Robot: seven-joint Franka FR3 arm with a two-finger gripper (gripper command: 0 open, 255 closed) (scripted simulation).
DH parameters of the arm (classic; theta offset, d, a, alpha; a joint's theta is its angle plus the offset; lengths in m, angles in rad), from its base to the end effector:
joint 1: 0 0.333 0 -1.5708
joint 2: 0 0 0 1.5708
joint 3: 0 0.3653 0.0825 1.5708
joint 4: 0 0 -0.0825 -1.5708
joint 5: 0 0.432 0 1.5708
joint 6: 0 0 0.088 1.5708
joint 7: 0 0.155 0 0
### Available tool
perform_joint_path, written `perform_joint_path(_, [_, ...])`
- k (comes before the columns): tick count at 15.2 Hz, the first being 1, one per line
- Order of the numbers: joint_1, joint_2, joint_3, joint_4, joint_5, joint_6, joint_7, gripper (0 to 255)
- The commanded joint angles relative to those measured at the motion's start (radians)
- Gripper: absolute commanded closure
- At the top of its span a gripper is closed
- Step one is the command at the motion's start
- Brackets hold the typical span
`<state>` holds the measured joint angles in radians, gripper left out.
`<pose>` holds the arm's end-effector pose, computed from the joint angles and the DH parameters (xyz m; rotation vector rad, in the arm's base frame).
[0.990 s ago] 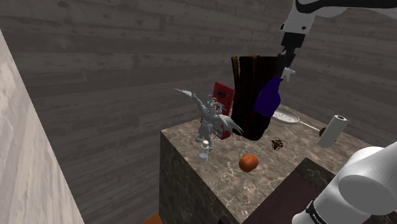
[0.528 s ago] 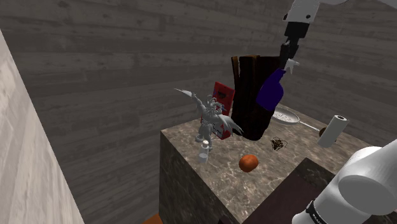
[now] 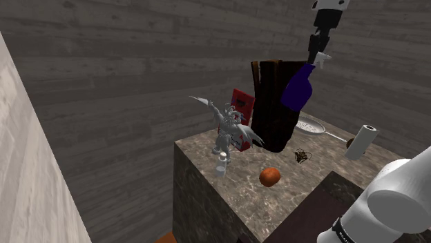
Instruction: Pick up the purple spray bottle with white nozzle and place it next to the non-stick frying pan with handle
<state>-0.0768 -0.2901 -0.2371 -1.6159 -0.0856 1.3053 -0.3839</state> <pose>0.4277 -0.1779 0.7299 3.1348 0.0929 -0.0509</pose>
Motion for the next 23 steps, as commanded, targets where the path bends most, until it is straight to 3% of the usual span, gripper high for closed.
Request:
perform_joint_path(1, [0.001,0.015,0.0,0.044,0.003,-0.03,-0.001,255])
perform_joint_path(15, [-0.106,0.051,-0.233,0.115,-0.053,-0.039,-0.355,255])
perform_joint_path(23, [-0.187,0.195,-0.416,0.262,-0.006,-0.041,-0.616,255])
